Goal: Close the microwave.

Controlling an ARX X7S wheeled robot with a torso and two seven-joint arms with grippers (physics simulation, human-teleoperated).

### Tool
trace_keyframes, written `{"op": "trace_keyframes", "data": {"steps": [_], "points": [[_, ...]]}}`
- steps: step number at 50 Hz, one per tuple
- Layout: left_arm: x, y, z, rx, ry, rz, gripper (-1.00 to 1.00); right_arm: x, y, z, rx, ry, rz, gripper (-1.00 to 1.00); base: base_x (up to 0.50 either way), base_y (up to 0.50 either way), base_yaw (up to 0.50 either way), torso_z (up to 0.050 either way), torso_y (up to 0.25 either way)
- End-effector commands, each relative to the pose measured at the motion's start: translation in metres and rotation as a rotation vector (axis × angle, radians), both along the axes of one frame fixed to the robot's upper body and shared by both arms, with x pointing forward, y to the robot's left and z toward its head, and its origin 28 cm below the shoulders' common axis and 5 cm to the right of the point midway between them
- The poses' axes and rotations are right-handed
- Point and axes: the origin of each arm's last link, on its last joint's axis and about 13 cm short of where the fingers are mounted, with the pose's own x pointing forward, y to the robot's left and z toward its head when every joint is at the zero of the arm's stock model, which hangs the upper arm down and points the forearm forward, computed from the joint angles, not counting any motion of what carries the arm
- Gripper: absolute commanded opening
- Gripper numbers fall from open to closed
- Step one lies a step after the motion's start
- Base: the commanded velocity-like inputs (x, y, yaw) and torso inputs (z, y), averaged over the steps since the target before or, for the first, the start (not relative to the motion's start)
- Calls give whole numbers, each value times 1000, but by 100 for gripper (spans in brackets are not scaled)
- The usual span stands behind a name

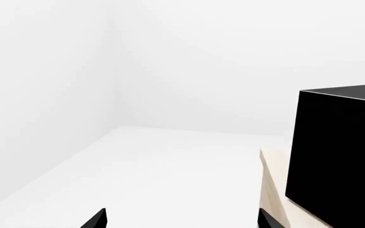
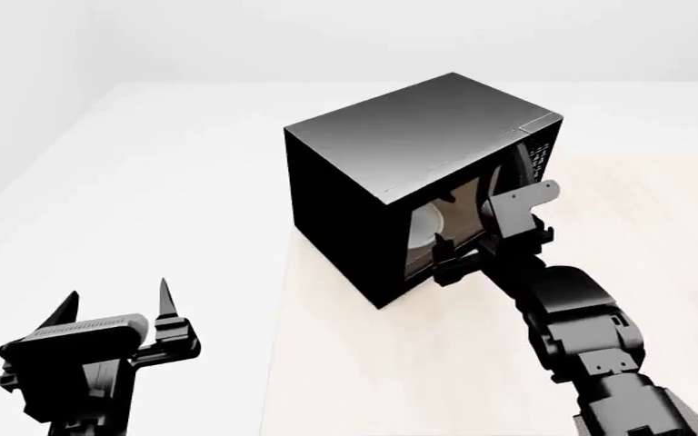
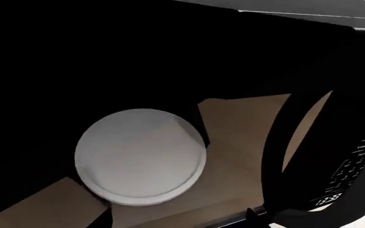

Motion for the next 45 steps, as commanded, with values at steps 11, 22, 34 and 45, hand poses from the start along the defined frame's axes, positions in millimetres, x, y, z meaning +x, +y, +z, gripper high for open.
{"op": "trace_keyframes", "data": {"steps": [11,22,34,45], "points": [[1,1,-1,-1,0,2,100,14,10,9,-12,-18,23,100,13,2,10,0,0],[0,0,-1,0,0,1,100,-8,8,10,-14,-68,-45,100,9,3,10,-1,0],[0,0,-1,-1,-1,-1,100,-39,14,24,-13,-152,-89,100,0,0,0,0,0],[0,0,0,-3,-2,-1,100,-65,23,30,-17,-218,-92,100,0,0,0,0,0]]}}
